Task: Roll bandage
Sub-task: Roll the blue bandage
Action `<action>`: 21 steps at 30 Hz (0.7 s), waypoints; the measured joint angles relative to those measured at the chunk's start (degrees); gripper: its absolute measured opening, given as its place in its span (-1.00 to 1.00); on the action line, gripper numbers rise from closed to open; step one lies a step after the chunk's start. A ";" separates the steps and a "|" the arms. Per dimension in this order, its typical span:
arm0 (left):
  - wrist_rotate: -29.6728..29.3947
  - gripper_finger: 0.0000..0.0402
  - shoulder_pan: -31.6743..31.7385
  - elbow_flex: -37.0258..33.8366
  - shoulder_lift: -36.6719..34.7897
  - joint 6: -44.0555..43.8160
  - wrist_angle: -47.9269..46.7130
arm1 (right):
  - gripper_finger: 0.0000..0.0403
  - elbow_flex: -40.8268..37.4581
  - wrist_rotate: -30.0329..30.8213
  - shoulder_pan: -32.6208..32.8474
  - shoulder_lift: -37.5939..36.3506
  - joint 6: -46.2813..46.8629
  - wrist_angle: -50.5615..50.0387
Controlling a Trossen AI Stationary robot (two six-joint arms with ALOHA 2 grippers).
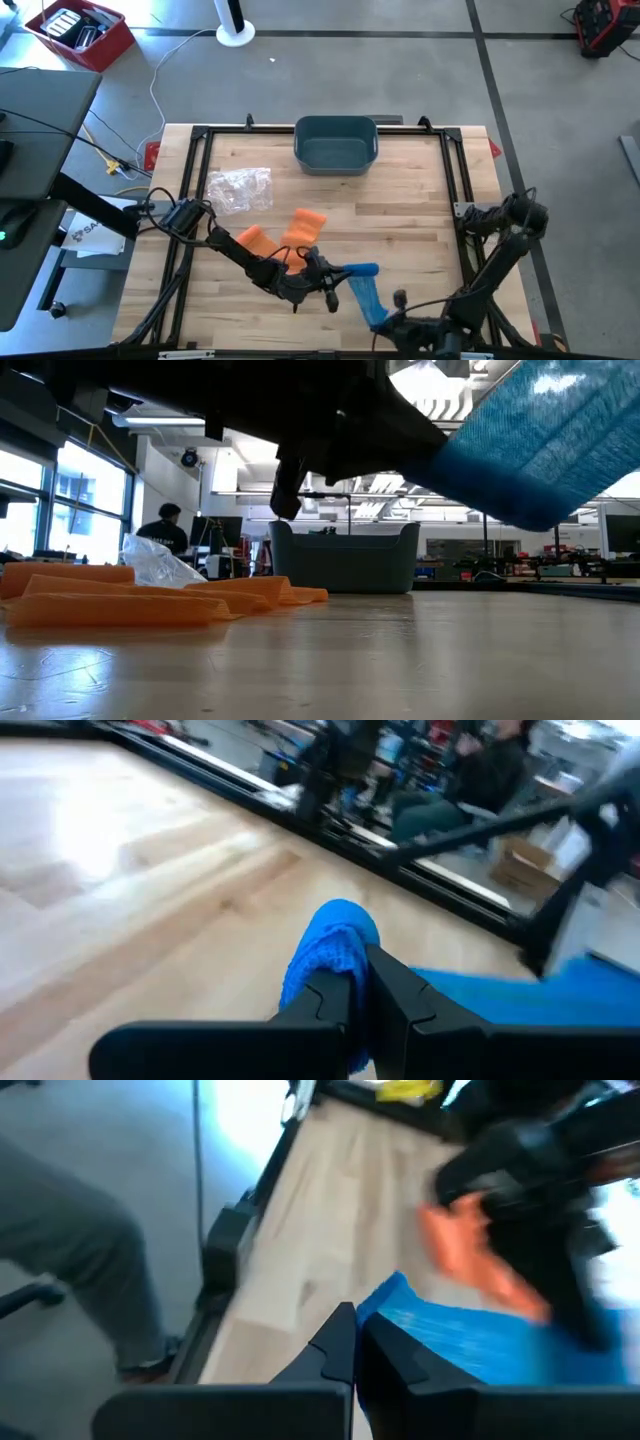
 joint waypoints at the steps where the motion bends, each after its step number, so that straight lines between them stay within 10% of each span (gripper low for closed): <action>1: 0.85 -0.97 -0.05 0.01 -0.01 0.09 -0.14 | -1.00 0.00 1.17 0.04 -1.20 -0.17 -1.23; 21: 12.54 -0.97 -0.40 0.01 -0.04 3.97 -0.61 | -1.00 0.04 0.66 -13.79 -9.27 3.35 -21.92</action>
